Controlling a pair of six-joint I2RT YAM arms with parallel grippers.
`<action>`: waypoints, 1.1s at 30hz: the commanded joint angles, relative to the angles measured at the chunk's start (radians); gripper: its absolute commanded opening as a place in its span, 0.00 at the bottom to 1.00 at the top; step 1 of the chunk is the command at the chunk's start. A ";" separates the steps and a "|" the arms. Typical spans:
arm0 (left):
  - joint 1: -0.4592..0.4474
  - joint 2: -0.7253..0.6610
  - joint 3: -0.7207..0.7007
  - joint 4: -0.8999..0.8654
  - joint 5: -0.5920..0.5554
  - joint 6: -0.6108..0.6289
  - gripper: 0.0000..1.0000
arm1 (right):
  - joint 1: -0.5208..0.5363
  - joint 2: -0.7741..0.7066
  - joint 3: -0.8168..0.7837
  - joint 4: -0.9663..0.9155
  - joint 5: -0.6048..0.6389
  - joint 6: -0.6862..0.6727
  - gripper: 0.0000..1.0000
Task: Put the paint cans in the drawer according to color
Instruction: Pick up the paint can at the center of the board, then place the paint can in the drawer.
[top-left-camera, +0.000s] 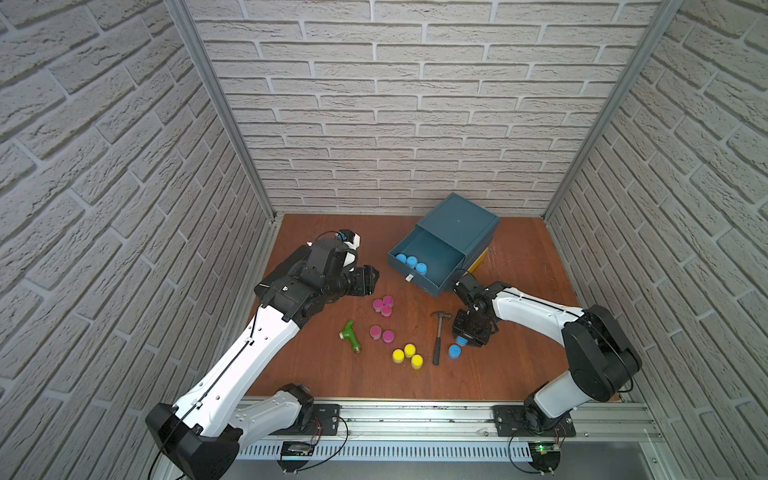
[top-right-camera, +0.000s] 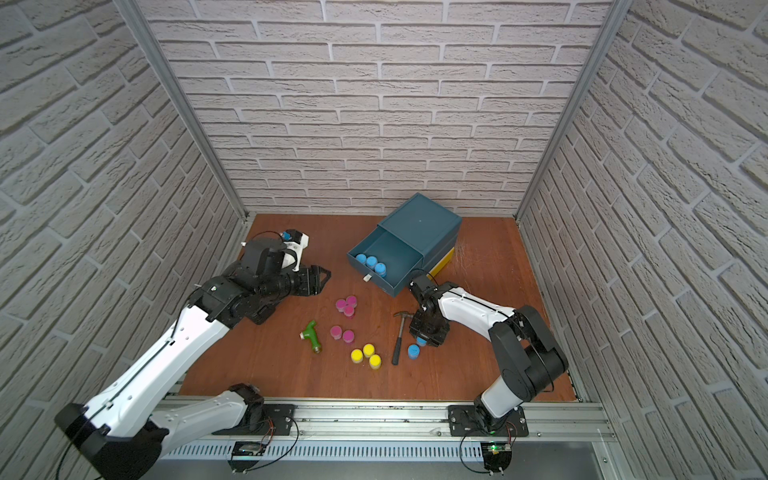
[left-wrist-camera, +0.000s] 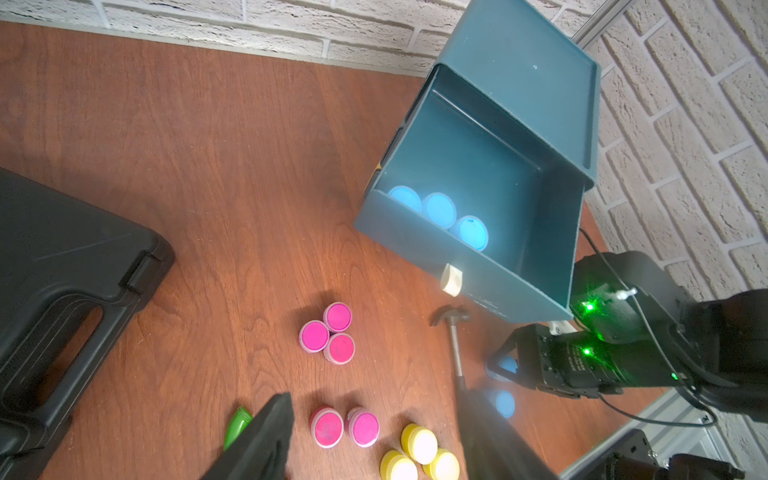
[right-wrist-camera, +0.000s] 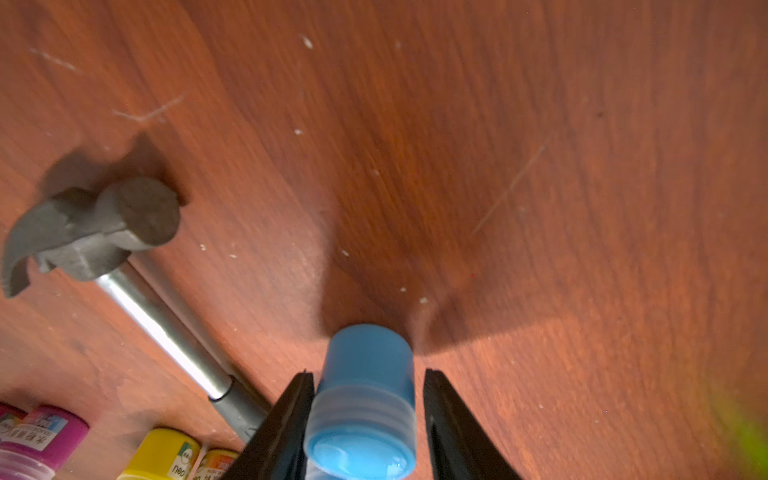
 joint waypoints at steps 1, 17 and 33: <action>-0.007 -0.014 -0.005 0.038 -0.009 -0.002 0.68 | 0.006 -0.009 0.011 -0.041 0.031 -0.005 0.39; -0.007 -0.003 -0.005 0.041 -0.009 0.002 0.68 | 0.028 -0.253 0.360 -0.410 0.304 -0.180 0.02; -0.008 0.030 0.027 0.054 -0.009 0.010 0.68 | 0.081 0.125 1.132 -0.579 0.252 -0.512 0.02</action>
